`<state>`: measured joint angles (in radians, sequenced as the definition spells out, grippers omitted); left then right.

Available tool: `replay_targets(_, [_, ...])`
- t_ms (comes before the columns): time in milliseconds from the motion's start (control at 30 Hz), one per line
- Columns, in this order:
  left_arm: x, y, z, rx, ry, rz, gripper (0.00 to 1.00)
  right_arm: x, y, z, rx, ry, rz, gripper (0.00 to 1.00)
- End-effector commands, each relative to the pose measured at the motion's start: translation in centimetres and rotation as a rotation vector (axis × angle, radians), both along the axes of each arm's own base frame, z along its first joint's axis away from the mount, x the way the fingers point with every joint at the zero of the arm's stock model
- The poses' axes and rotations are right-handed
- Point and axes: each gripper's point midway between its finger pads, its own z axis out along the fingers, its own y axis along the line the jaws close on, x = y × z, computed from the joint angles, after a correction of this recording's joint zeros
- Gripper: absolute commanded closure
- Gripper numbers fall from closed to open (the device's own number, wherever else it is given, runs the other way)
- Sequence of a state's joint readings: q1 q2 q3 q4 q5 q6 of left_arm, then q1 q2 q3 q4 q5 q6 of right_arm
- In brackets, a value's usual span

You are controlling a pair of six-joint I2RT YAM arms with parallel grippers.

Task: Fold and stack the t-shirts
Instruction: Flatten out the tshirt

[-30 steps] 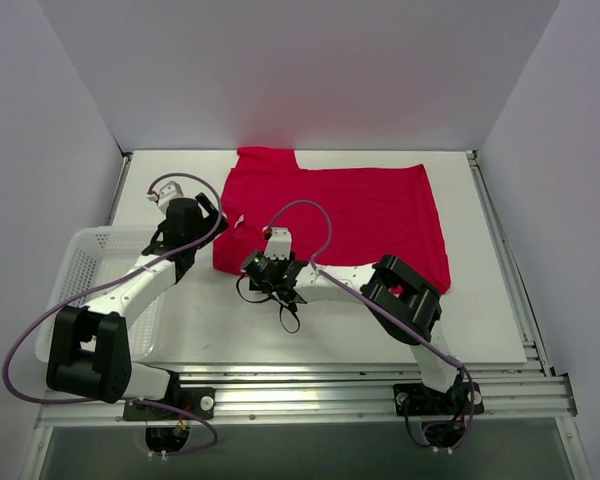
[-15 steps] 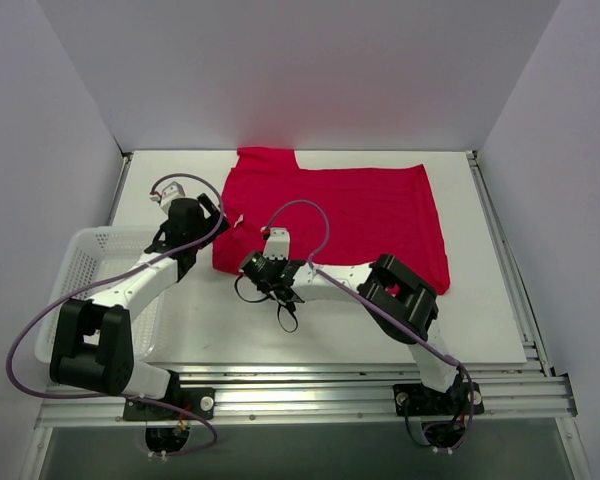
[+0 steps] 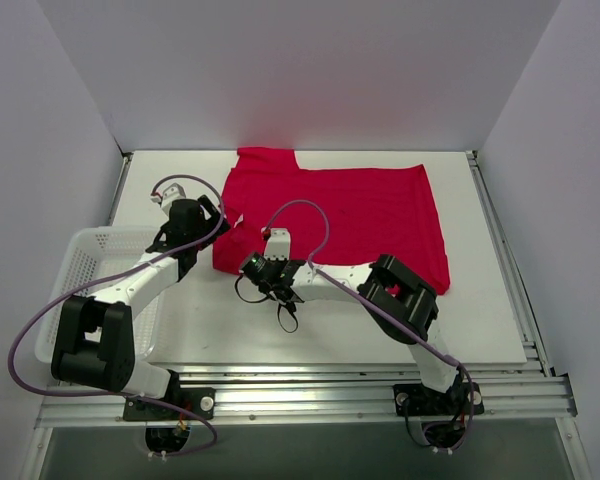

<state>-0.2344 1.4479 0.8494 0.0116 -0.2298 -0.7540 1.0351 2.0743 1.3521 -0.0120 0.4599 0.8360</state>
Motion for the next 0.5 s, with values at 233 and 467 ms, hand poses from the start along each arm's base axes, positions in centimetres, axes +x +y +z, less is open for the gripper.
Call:
replay_targets(233, [0.1,0.1,2.4,-0.016,-0.076,-0.002,0.06,0.0,-1.7,3.6,-0.043,-0.063,-0.035,1.0])
replay_targets(467, [-0.8,0.4,3.5,-0.023,-0.093,0.005,0.06,-2.0,-2.4,4.2,-0.048,-0.067,-0.027,1.0])
